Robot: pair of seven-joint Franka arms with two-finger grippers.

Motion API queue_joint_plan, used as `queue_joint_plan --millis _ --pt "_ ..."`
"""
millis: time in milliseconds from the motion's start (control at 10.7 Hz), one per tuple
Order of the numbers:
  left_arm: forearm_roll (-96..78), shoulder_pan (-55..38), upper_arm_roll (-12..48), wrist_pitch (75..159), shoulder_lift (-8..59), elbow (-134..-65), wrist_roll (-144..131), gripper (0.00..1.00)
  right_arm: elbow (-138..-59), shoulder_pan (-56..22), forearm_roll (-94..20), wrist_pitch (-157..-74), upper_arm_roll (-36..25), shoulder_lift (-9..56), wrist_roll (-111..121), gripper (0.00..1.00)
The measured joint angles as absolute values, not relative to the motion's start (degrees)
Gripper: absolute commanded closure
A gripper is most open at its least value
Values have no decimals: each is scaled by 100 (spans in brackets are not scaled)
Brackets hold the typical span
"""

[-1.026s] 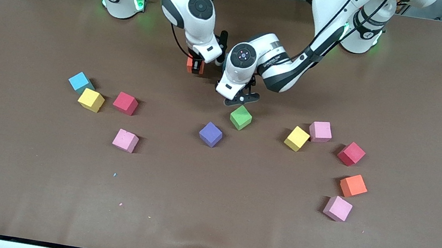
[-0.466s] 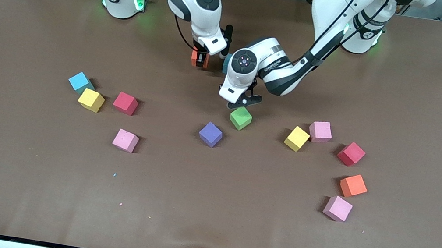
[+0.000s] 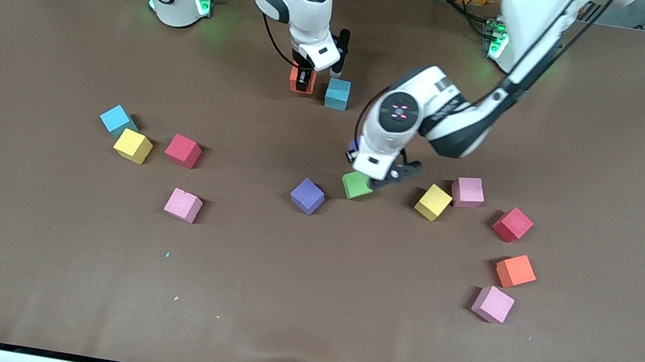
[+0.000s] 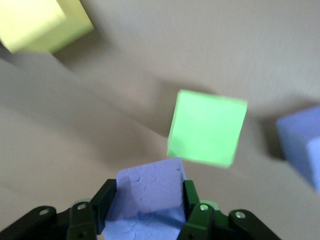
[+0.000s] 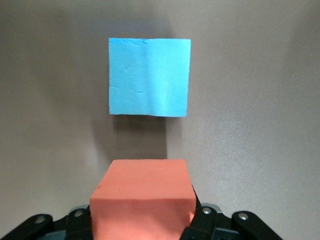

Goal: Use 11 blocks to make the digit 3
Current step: 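Set the cyan block beside the orange block with the left gripper, then grasp the purple block beside the yellow block with the left gripper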

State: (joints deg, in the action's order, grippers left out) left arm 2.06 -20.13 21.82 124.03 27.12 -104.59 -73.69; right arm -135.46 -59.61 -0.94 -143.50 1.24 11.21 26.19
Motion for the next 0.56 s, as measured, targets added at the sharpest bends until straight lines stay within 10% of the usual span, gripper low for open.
queue_joint_plan --millis 559 --pt "204 -1307 2194 11816 2215 -10364 -7401 100 -13436 -6029 -94 -14647 125 1471 2576 82"
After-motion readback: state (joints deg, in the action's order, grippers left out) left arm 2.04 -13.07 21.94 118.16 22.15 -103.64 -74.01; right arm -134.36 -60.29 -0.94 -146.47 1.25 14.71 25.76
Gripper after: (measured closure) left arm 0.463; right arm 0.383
